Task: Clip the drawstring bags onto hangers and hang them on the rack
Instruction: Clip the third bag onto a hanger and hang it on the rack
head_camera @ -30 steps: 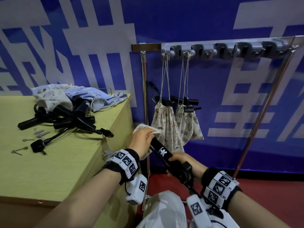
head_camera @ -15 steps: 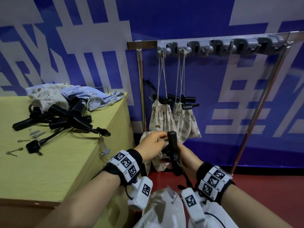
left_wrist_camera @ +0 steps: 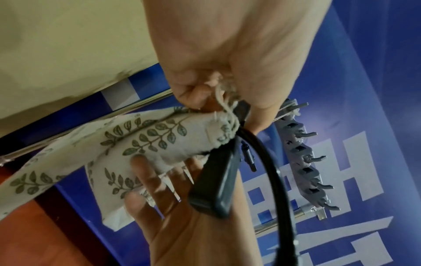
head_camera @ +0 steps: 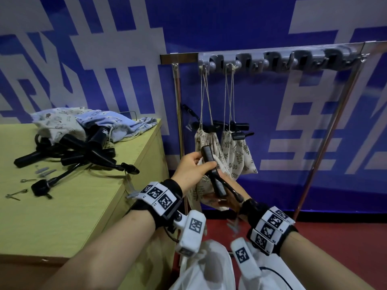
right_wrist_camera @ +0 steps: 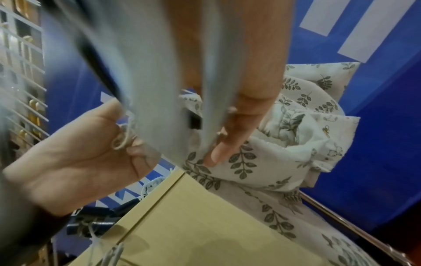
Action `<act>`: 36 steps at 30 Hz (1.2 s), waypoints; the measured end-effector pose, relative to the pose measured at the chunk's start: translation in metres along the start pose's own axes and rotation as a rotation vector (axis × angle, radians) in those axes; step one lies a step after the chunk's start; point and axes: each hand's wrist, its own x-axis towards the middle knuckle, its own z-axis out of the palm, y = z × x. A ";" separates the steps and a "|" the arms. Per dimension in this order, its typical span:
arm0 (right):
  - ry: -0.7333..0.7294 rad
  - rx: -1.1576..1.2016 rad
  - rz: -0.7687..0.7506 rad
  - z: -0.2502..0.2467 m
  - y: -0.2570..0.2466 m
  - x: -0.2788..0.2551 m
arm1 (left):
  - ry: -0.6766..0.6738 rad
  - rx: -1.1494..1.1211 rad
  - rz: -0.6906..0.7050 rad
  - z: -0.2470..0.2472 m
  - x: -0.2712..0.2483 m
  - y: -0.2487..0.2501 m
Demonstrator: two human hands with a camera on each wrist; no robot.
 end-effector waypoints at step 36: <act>0.253 -0.328 0.154 -0.065 0.017 -0.007 | 0.184 -0.180 -0.047 -0.023 0.001 -0.014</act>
